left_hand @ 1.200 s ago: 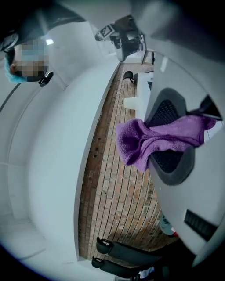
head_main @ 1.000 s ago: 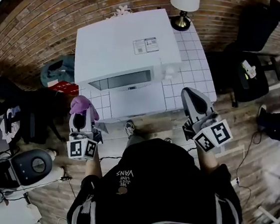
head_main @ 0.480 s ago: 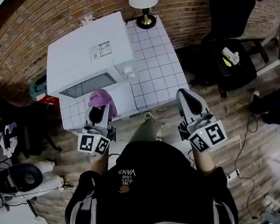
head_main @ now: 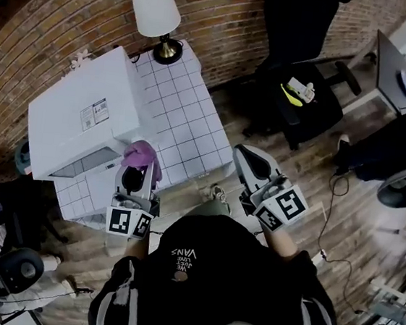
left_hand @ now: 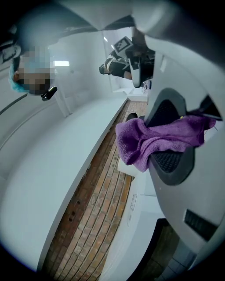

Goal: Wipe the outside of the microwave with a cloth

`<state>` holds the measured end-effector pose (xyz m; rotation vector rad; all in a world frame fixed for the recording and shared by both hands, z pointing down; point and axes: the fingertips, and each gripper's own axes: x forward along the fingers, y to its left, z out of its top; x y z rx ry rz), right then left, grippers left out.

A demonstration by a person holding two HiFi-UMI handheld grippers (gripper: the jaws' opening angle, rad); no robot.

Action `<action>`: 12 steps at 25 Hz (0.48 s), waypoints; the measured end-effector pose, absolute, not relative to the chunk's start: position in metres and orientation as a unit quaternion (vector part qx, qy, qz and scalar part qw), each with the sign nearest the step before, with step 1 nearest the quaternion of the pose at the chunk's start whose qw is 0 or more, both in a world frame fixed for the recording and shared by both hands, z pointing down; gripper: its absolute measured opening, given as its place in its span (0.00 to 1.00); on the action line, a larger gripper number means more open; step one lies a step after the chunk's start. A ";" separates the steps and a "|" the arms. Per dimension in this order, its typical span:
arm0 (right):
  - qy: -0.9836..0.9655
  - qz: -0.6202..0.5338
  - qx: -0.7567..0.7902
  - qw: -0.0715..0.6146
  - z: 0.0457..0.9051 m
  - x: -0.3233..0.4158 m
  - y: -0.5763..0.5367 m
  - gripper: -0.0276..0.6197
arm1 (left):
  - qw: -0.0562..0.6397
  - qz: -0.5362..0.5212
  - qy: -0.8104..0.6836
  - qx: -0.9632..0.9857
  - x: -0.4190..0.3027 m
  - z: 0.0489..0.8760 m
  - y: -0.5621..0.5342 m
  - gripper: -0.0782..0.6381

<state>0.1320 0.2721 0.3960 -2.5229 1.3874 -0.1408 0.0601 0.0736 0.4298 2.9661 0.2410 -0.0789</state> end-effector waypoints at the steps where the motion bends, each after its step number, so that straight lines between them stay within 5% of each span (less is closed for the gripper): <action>1: 0.485 -0.052 -0.864 0.124 0.394 0.142 0.273 0.05 | 0.085 -0.031 0.076 0.993 0.068 0.427 0.079 0.30; 12: 0.567 -0.057 -0.815 0.102 0.372 0.207 0.239 0.05 | 0.122 -0.059 0.022 0.991 0.117 0.413 0.092 0.31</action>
